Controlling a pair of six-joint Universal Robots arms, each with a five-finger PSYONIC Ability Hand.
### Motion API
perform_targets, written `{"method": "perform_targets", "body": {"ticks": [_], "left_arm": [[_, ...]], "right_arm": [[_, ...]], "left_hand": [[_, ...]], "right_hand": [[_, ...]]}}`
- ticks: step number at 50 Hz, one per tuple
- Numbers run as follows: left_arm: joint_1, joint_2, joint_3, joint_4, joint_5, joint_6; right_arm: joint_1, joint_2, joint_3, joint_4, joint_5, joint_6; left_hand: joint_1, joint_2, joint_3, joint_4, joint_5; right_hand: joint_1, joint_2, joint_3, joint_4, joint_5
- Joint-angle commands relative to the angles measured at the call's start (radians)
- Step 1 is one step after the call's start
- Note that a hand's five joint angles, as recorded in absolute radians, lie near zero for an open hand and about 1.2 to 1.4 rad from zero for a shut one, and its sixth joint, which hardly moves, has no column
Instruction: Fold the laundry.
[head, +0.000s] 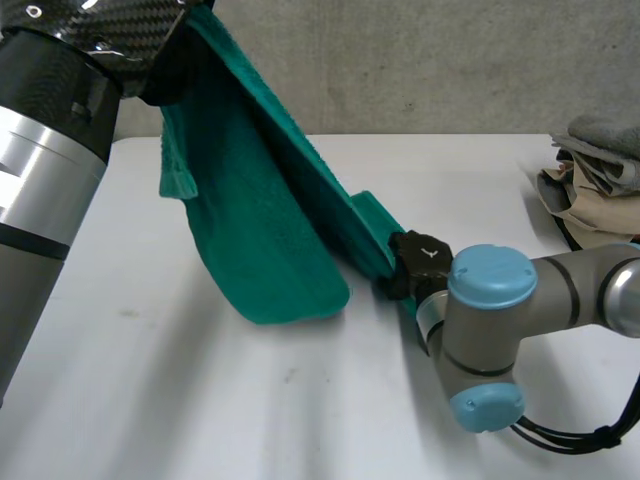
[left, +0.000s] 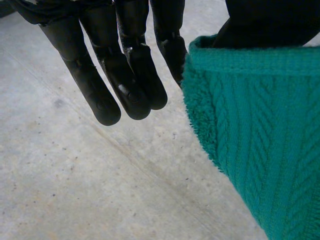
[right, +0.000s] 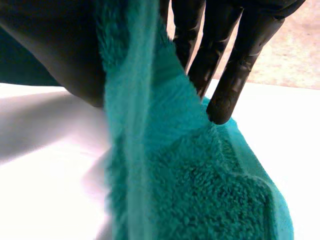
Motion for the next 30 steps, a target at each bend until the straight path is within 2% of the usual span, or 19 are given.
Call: {"method": "perform_targets", "body": {"ticks": [1, 2, 3, 6, 7, 10, 11, 15, 21, 25, 29, 30], "left_arm": [[0.025, 0.015, 0.002, -0.002, 0.003, 0.005], [0.036, 0.015, 0.001, -0.002, 0.005, 0.005], [0.048, 0.015, -0.004, -0.004, 0.006, 0.005], [0.106, 0.015, -0.021, -0.007, 0.009, 0.008], [0.140, 0.015, -0.029, -0.011, 0.012, 0.008], [0.198, 0.015, -0.041, -0.025, 0.015, 0.007], [0.234, 0.014, -0.050, -0.045, 0.017, 0.005], [0.295, 0.009, -0.072, -0.114, 0.052, 0.002], [0.334, -0.058, -0.084, -0.238, 0.169, 0.000], [0.335, -0.176, -0.067, -0.327, 0.219, 0.002], [0.337, -0.328, -0.024, -0.367, 0.221, 0.011], [0.337, -0.392, 0.009, -0.367, 0.218, 0.013]], "right_arm": [[-0.127, -0.141, 0.058, 0.013, -0.053, -0.029], [-0.146, -0.179, 0.069, 0.011, -0.070, -0.043], [-0.184, -0.265, 0.080, 0.020, -0.118, -0.081], [-0.253, -0.379, 0.091, 0.049, -0.231, -0.175], [-0.294, -0.447, 0.080, 0.096, -0.311, -0.258], [-0.336, -0.535, 0.051, 0.224, -0.421, -0.398], [-0.348, -0.589, 0.007, 0.332, -0.467, -0.493], [-0.371, -0.693, -0.118, 0.598, -0.483, -0.693], [-0.414, -0.752, -0.198, 0.819, -0.485, -0.870], [-0.403, -0.715, -0.192, 0.904, -0.477, -0.980], [-0.345, -0.582, -0.190, 0.947, -0.439, -1.083], [-0.324, -0.527, -0.199, 0.948, -0.407, -1.100]], "left_hand": [[0.251, 0.196, 0.202, 0.196, 0.247], [0.251, 0.196, 0.202, 0.196, 0.247], [0.251, 0.196, 0.202, 0.196, 0.247], [0.251, 0.196, 0.202, 0.196, 0.247], [0.251, 0.196, 0.202, 0.196, 0.247], [0.251, 0.196, 0.202, 0.196, 0.247], [0.251, 0.196, 0.202, 0.196, 0.247], [0.251, 0.196, 0.202, 0.196, 0.247], [0.251, 0.196, 0.202, 0.196, 0.247], [0.251, 0.196, 0.202, 0.196, 0.247], [0.251, 0.196, 0.202, 0.196, 0.247], [0.251, 0.196, 0.202, 0.196, 0.247]], "right_hand": [[0.339, 0.232, 0.240, 0.237, 0.260], [0.339, 0.232, 0.240, 0.237, 0.260], [0.339, 0.232, 0.240, 0.237, 0.260], [0.339, 0.232, 0.240, 0.237, 0.260], [0.339, 0.232, 0.240, 0.237, 0.260], [0.339, 0.232, 0.240, 0.237, 0.260], [0.339, 0.232, 0.240, 0.237, 0.260], [0.339, 0.232, 0.240, 0.237, 0.260], [0.339, 0.232, 0.240, 0.237, 0.260], [0.339, 0.232, 0.240, 0.237, 0.260], [0.339, 0.232, 0.240, 0.237, 0.260], [0.339, 0.232, 0.240, 0.237, 0.260]]}}
